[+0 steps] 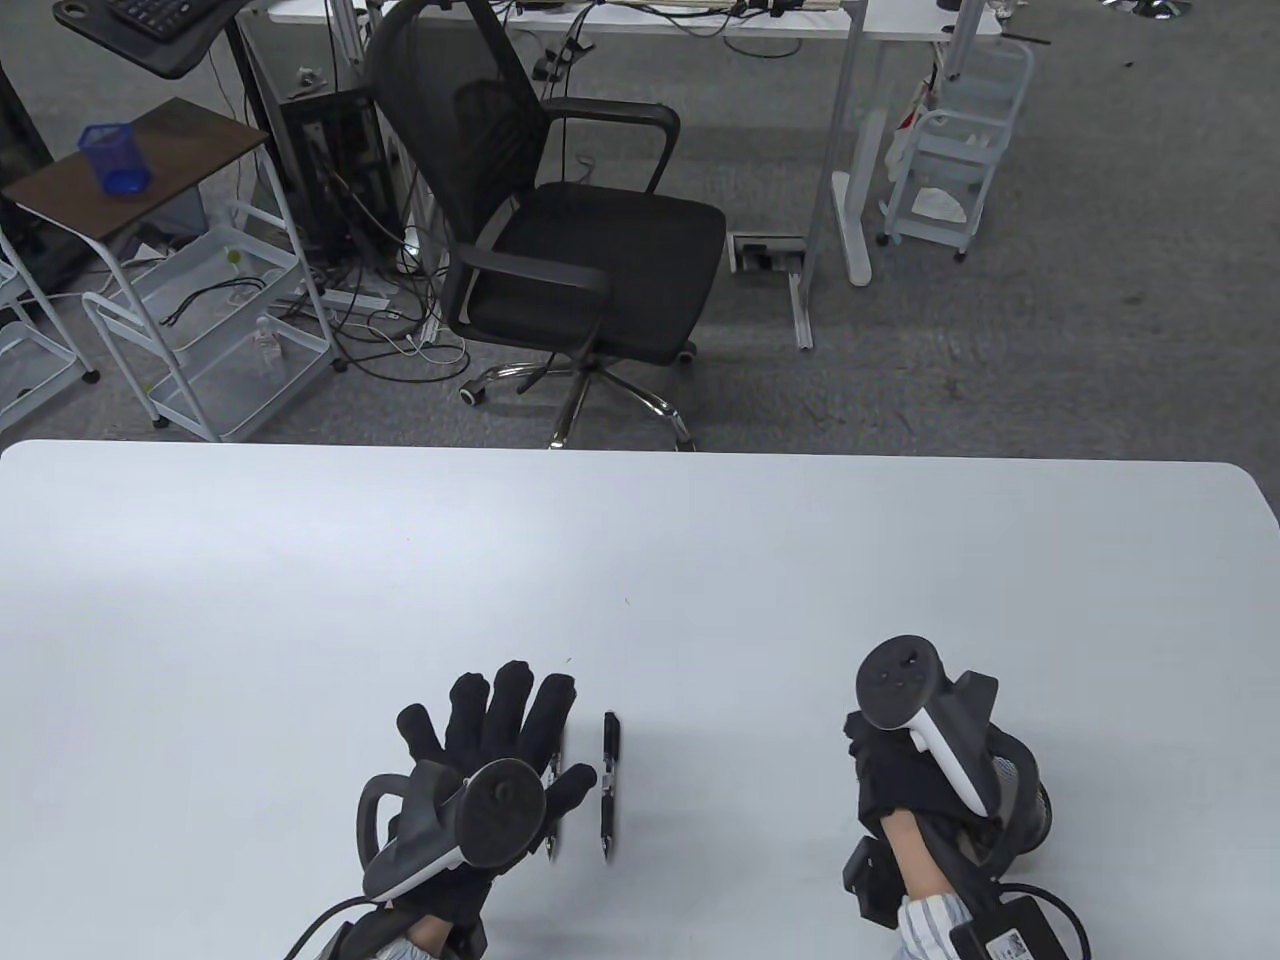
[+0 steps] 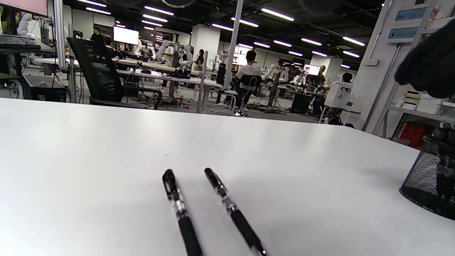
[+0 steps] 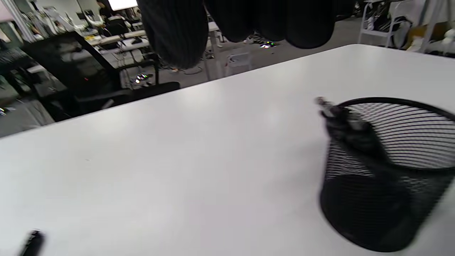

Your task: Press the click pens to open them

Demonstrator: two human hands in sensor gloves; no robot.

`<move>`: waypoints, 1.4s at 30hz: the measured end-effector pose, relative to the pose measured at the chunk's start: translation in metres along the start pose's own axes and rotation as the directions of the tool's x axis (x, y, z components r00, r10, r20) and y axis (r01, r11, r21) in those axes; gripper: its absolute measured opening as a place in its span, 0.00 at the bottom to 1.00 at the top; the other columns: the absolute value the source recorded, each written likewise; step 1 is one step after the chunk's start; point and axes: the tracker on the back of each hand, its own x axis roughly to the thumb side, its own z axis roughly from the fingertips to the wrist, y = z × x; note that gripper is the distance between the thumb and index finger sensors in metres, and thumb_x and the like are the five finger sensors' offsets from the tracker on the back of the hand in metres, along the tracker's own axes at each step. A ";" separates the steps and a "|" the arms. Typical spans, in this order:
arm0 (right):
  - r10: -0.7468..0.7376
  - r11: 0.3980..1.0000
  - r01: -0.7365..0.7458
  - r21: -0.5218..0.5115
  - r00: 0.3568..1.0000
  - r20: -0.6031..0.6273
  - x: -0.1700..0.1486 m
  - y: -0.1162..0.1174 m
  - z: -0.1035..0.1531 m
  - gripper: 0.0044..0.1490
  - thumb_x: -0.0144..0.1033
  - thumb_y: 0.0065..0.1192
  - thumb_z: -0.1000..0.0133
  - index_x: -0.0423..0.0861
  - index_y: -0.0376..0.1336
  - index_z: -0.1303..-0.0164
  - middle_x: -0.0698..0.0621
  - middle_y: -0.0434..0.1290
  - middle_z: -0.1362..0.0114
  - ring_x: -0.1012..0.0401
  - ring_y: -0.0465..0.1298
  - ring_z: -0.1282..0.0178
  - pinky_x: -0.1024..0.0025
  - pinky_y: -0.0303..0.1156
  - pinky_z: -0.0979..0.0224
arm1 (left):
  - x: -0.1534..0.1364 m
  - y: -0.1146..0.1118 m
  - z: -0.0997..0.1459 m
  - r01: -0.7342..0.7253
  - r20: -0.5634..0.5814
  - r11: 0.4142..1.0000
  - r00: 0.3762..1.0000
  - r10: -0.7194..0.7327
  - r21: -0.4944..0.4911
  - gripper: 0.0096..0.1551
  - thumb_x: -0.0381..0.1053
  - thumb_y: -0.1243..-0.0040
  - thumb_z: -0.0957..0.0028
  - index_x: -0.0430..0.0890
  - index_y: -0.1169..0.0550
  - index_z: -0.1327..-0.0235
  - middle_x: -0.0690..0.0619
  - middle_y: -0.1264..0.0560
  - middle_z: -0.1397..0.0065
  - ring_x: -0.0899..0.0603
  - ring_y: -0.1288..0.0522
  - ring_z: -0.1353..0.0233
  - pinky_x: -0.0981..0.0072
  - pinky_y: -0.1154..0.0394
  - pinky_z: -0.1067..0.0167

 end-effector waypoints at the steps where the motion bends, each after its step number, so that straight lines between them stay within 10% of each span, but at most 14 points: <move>1: 0.019 1.000 -0.018 0.014 1.000 -0.021 -0.005 0.003 -0.002 0.42 0.34 0.66 0.34 0.29 0.55 0.14 0.24 0.55 0.16 0.31 0.60 0.20 0.26 0.46 0.21 | 0.000 0.000 0.000 0.001 0.000 1.000 1.000 -0.001 -0.002 0.44 0.70 0.60 0.26 0.53 0.55 0.05 0.35 0.54 0.05 0.17 0.53 0.13 0.12 0.60 0.32; 18: 0.242 0.969 -0.227 0.096 0.953 -0.184 -0.020 0.044 -0.026 0.39 0.32 0.64 0.33 0.28 0.57 0.16 0.23 0.67 0.22 0.34 0.73 0.25 0.24 0.50 0.24 | 0.001 -0.001 -0.002 0.009 -0.007 1.000 1.000 -0.009 -0.016 0.44 0.70 0.60 0.26 0.53 0.56 0.06 0.34 0.54 0.05 0.17 0.52 0.13 0.11 0.60 0.32; 42: 0.112 0.994 -0.111 0.017 0.959 -0.260 -0.040 0.019 -0.030 0.29 0.26 0.62 0.33 0.29 0.64 0.23 0.32 0.75 0.29 0.41 0.80 0.36 0.29 0.57 0.25 | 0.002 -0.001 -0.002 0.013 -0.010 1.000 1.000 -0.013 -0.021 0.44 0.70 0.60 0.26 0.52 0.56 0.06 0.34 0.53 0.05 0.17 0.52 0.13 0.11 0.60 0.33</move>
